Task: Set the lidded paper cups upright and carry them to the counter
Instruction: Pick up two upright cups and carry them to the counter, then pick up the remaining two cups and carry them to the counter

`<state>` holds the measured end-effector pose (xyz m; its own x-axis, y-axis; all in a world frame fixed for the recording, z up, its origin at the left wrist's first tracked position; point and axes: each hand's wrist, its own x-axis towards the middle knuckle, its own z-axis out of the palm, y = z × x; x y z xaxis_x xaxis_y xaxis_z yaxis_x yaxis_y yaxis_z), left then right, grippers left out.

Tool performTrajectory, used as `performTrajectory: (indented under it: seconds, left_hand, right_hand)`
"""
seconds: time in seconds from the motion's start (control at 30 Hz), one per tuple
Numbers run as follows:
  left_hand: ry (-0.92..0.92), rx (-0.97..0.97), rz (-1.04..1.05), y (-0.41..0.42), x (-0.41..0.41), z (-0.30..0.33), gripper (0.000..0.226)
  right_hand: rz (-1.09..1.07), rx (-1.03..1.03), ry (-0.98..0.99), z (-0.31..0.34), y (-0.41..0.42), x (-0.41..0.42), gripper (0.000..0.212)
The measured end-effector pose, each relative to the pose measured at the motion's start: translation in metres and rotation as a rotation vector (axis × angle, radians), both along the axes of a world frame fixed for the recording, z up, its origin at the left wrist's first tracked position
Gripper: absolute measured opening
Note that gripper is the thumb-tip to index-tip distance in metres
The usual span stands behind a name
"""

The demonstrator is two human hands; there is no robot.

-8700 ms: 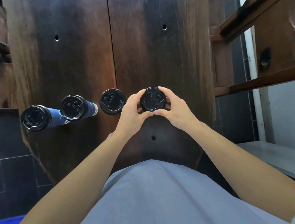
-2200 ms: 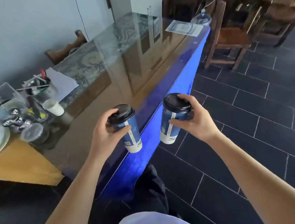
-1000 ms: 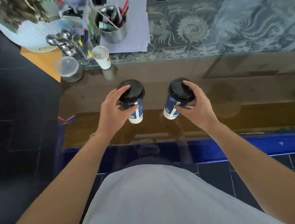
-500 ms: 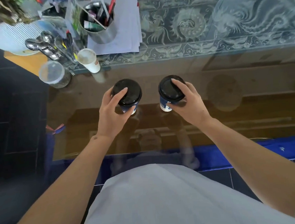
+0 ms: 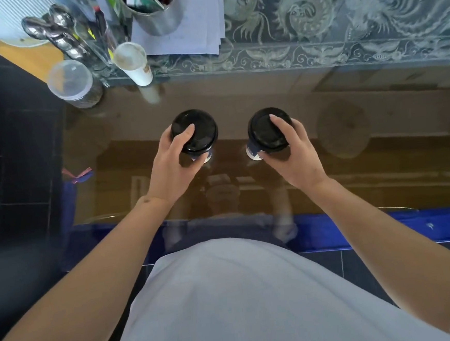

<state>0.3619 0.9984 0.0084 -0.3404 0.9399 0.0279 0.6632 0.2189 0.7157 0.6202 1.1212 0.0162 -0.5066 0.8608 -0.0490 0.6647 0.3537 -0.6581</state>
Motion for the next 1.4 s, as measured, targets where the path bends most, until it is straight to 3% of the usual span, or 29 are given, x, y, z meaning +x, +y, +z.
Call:
performTrajectory:
  seconds: [0.37,0.57,0.8,1.1,1.4]
  left_hand:
    - [0.014,0.05,0.017,-0.009,0.002,0.001,0.062]
    - [0.026,0.009,0.041,-0.016,0.007,0.017,0.074]
    - [0.217,-0.061,0.156,-0.035,0.021,0.055,0.077]
    - [0.391,-0.295,0.504,-0.132,-0.004,0.115,0.076]
    - [0.432,-0.274,0.897,-0.294,-0.09,0.154,0.075]
  right_hand:
    - [0.012,0.032,0.016,-0.002,-0.007,0.007,0.076]
    - [0.021,0.083,-0.009,0.012,-0.011,0.014,0.08]
    - [-0.001,0.397,-0.039,0.047,-0.03,-0.001,0.057]
    - [0.519,0.411,0.056,0.103,-0.083,-0.141,0.048]
    - [0.896,0.421,0.1,0.14,-0.229,-0.308,0.059]
